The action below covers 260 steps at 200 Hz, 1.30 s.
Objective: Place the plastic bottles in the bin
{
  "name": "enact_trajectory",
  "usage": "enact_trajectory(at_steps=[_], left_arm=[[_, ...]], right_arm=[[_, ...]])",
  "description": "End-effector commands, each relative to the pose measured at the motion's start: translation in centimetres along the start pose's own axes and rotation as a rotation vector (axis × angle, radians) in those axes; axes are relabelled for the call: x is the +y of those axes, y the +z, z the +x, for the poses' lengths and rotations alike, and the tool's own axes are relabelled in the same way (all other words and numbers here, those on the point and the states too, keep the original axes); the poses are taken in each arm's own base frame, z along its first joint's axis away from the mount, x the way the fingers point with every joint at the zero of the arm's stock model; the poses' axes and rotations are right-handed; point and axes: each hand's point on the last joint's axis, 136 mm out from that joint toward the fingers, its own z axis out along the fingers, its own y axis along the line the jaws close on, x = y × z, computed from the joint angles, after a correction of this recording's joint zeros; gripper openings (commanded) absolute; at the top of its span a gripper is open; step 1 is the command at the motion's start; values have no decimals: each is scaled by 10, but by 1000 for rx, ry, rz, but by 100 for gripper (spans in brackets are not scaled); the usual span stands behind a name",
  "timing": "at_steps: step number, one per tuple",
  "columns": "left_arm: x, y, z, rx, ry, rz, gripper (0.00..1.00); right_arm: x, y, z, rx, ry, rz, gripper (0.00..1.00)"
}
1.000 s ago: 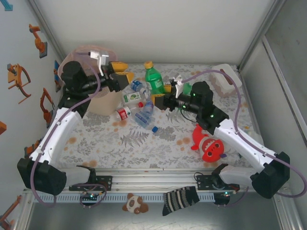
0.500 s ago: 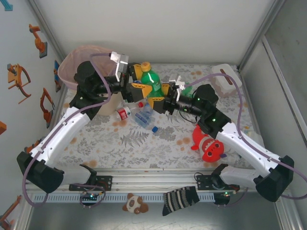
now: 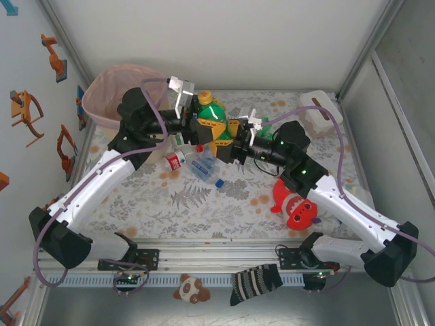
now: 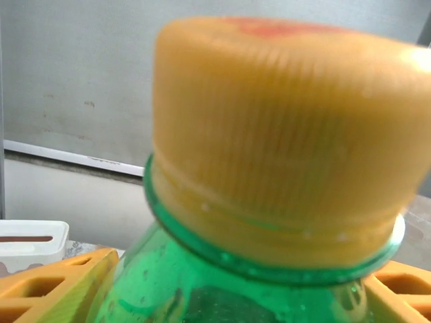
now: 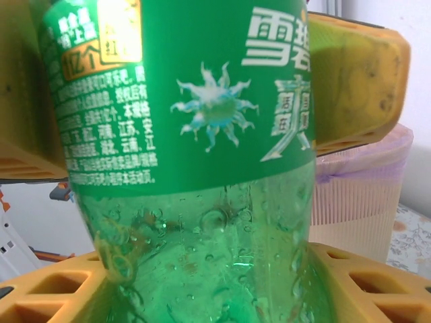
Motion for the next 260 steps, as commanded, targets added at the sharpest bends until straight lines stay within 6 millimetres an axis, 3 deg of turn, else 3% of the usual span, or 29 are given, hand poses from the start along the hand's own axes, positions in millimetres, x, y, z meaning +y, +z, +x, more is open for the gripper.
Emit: enact_trajectory(at_steps=[1, 49, 85, 124, 170, 222, 260], left_arm=[[-9, 1, -11, -21, 64, 21, 70], [-10, 1, -11, -19, 76, 21, 58], [-11, 0, -13, -18, 85, 15, 56], [-5, -3, -14, -10, 97, -36, 55], [13, -15, -19, -21, 88, -141, 55], [50, -58, -34, -6, 80, -354, 55], [90, -119, -56, 3, 54, -563, 54]], right_arm=[[12, -6, -28, -72, -62, -11, 44], [11, -5, -26, -64, -58, -6, 44], [11, -5, -26, -57, -58, -4, 46], [10, -9, -24, -41, -54, 22, 67], [9, -19, -17, -4, -50, 65, 72], [6, -30, -16, 7, -69, 118, 72], [2, -32, -15, 20, -68, 147, 72]])
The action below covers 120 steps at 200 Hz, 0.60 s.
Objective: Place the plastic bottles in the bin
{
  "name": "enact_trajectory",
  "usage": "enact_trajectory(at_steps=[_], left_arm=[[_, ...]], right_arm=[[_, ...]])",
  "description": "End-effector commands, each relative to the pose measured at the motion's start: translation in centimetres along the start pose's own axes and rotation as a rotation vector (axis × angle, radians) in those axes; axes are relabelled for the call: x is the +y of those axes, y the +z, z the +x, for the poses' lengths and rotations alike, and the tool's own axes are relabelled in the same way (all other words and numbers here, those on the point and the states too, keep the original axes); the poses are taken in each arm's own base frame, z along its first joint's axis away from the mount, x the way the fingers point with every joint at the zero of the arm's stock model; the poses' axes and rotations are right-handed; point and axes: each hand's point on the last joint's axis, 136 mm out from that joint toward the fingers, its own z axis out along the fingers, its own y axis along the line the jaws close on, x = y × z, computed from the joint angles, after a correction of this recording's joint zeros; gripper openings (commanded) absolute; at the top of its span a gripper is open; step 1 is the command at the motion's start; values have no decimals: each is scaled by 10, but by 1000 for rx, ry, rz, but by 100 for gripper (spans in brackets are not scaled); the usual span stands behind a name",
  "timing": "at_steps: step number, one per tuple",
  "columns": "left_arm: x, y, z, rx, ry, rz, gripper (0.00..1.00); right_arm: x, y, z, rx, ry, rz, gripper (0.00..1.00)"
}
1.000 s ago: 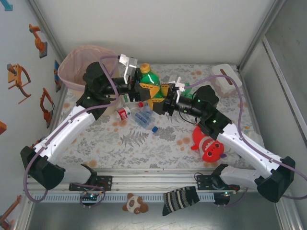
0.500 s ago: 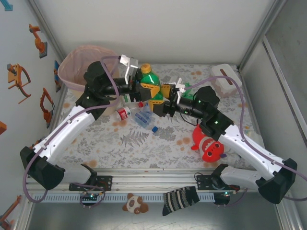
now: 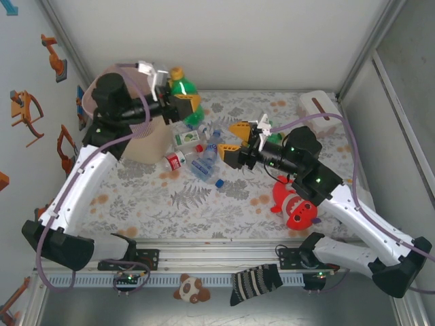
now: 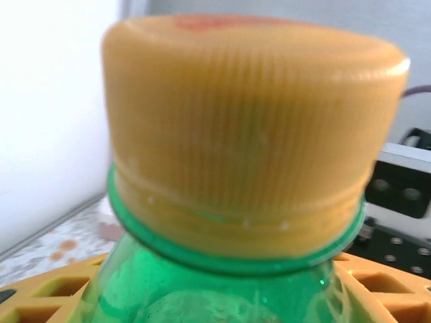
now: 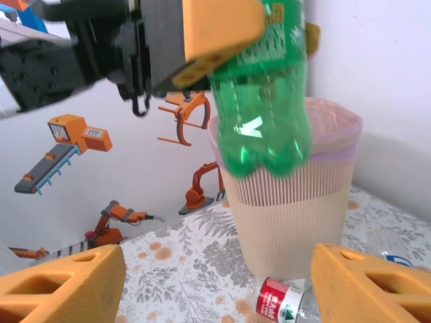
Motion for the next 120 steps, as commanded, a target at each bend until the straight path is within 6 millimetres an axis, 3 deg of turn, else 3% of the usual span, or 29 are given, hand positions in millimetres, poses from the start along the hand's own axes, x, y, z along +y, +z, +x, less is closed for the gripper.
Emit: enact_trajectory(at_steps=[1, 28, 74, 120], left_arm=[[26, -28, -19, -3, 26, -125, 54], [70, -57, -33, -9, 16, -275, 53], [144, -97, -33, 75, 20, -578, 52], [216, -128, 0, 280, 49, -838, 51]], right_arm=[[1, -5, -15, -27, -33, 23, 72], [-1, -3, -16, -23, -31, 34, 72], [-3, 0, -17, -13, -37, 37, 72], [-3, 2, -15, 0, -39, 34, 72]])
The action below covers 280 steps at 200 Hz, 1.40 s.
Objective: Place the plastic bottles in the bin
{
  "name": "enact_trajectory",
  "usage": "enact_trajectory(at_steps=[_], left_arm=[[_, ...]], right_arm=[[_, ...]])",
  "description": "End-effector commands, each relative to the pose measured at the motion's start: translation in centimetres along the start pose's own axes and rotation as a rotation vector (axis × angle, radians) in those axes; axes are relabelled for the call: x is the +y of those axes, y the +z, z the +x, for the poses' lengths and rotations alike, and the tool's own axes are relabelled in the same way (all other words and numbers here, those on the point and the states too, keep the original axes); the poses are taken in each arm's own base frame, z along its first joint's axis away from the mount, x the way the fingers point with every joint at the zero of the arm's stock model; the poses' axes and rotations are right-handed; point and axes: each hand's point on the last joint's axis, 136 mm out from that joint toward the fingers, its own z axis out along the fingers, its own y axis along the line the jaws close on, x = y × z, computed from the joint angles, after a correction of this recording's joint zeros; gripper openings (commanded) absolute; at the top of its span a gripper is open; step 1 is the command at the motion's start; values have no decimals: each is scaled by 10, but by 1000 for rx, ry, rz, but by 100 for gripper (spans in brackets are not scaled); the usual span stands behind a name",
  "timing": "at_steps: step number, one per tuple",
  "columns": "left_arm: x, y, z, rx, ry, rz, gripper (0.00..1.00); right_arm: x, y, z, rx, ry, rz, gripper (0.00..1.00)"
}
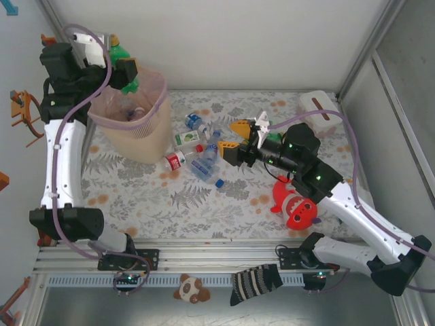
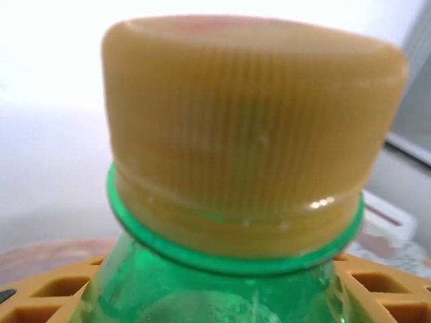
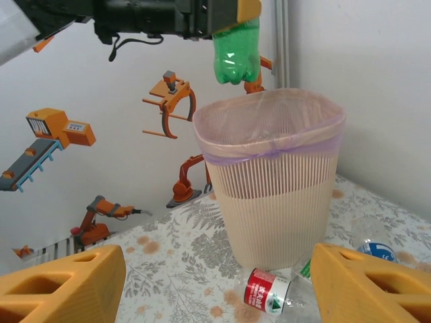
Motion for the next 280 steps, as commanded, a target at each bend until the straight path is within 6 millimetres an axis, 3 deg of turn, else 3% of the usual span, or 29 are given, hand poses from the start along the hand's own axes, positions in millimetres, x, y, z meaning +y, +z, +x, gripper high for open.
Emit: enact_trajectory(at_steps=[1, 62, 121, 177, 229, 253, 280], left_arm=[[37, 6, 28, 141, 80, -158, 51], [109, 31, 89, 374, 254, -430, 50], [135, 61, 152, 572, 309, -457, 51], [144, 79, 218, 760, 242, -420, 51], [139, 83, 272, 918, 116, -342, 53], [133, 84, 291, 983, 64, -296, 54], [128, 84, 300, 1028, 24, -262, 58]], right_arm=[[4, -1, -14, -26, -35, -3, 72], [1, 7, -6, -8, -23, -8, 72], [0, 15, -4, 0, -16, -23, 71], [-1, 14, 1, 8, -16, -17, 71], [-1, 16, 5, 18, -17, -20, 71], [0, 16, 5, 16, -17, -26, 71], [0, 15, 6, 17, -18, -26, 71]])
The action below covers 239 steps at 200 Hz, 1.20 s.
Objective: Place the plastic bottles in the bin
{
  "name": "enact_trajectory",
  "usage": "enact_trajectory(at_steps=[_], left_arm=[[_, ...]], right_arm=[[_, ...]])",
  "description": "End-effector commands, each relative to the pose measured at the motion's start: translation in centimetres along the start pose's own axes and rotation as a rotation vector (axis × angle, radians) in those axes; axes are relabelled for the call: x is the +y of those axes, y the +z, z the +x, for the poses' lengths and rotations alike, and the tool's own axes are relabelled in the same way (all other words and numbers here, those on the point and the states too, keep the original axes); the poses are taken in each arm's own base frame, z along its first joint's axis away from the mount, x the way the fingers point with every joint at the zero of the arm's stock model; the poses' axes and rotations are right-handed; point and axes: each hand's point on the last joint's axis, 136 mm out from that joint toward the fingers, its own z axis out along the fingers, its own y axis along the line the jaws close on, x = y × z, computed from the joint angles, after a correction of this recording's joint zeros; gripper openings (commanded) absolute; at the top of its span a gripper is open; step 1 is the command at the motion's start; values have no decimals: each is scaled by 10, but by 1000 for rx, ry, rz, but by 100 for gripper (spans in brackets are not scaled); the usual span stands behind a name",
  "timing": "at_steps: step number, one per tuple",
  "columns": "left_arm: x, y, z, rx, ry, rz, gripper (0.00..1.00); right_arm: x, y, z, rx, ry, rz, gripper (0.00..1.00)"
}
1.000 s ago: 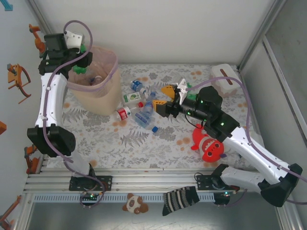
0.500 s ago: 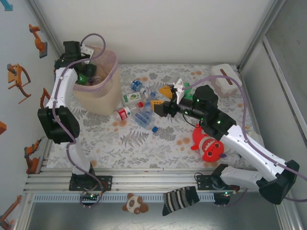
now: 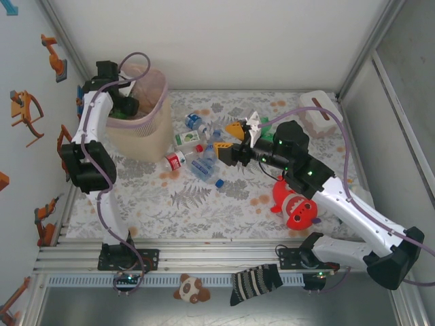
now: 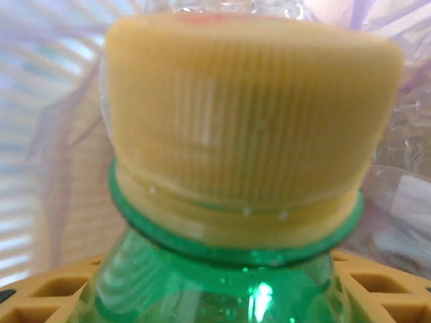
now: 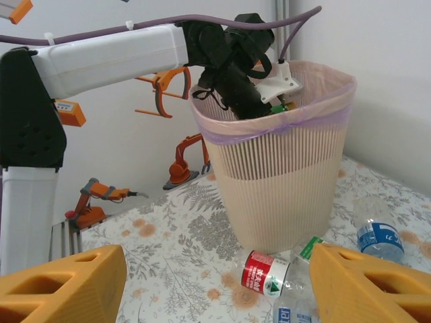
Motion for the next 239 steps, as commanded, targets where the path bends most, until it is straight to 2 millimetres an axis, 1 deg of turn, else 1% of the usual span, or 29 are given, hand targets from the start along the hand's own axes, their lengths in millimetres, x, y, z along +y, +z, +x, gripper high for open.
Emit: enact_trajectory(at_steps=[1, 19, 39, 62, 92, 117, 153, 186, 205, 239], left_arm=[[-35, 25, 43, 192, -38, 153, 59], [-36, 22, 41, 185, -45, 162, 63], [-32, 9, 31, 147, -52, 151, 69], [-27, -12, 16, 85, -54, 137, 73], [-18, -46, -2, -1, -61, 112, 81], [-13, -72, -14, -68, -72, 98, 84], [-13, -108, -29, -161, -89, 113, 85], [-17, -136, -38, -232, -107, 146, 85], [-19, -151, -40, -269, -121, 171, 84], [-30, -174, -41, -340, -138, 228, 80]], right_arm=[[9, -3, -15, -47, -34, -28, 71], [9, -4, -17, -52, -35, -28, 71], [9, -4, -18, -55, -35, -28, 71], [10, -6, -21, -62, -39, -26, 71], [10, -9, -23, -70, -38, -21, 71], [11, -11, -26, -79, -40, -19, 71], [11, -13, -26, -81, -37, -15, 71], [7, -12, -24, -66, -28, 7, 71], [-1, -11, -21, -44, -15, 47, 71], [-16, -6, -16, 7, 24, 125, 69]])
